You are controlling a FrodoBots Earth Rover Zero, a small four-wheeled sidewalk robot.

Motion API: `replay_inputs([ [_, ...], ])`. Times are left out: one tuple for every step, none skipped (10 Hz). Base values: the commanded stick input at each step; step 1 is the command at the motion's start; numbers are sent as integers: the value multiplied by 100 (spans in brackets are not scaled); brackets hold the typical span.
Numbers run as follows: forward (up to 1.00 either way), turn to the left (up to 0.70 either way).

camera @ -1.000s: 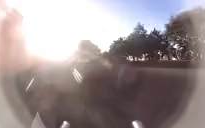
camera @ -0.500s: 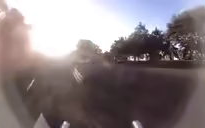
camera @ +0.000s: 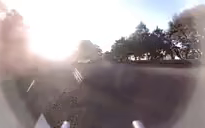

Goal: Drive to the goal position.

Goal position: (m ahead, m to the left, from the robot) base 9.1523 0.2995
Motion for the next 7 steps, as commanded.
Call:
replay_inputs([
  [50,0],
  [50,0],
  [50,0],
  [50,0],
  [50,0],
  [50,0],
  [50,0],
])
